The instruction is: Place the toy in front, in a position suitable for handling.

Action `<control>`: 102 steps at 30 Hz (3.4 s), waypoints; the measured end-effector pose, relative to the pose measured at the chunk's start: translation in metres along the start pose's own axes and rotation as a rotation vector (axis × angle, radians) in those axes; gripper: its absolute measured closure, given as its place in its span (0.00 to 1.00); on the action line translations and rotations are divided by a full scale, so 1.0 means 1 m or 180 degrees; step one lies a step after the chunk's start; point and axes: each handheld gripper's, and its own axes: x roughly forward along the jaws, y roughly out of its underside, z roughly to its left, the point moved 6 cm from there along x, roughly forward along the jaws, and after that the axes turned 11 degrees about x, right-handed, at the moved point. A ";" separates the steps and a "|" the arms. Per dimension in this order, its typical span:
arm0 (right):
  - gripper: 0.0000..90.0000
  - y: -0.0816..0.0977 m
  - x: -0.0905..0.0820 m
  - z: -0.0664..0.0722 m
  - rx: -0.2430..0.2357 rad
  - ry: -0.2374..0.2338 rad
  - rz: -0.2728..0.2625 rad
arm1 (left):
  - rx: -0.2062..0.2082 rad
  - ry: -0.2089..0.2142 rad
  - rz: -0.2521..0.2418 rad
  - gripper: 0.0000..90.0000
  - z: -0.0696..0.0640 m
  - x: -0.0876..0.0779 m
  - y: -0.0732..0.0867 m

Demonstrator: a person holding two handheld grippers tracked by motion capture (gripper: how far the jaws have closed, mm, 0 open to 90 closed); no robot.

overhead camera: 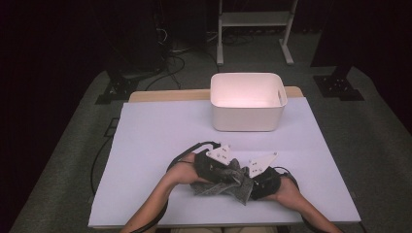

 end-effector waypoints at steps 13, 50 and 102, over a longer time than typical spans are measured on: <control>0.63 0.001 -0.002 0.000 0.0000 -0.0011 0.0010 | -0.0176 -0.0171 0.0081 0.89 -0.005 -0.043 0.035; 0.68 0.003 -0.005 -0.001 -0.0024 0.0059 0.0059 | -0.0060 0.0148 0.0010 0.89 -0.005 -0.014 0.011; 0.55 -0.025 0.018 0.005 -0.0173 0.0136 0.0685 | -0.0660 0.0027 -0.0400 0.88 -0.028 -0.041 0.089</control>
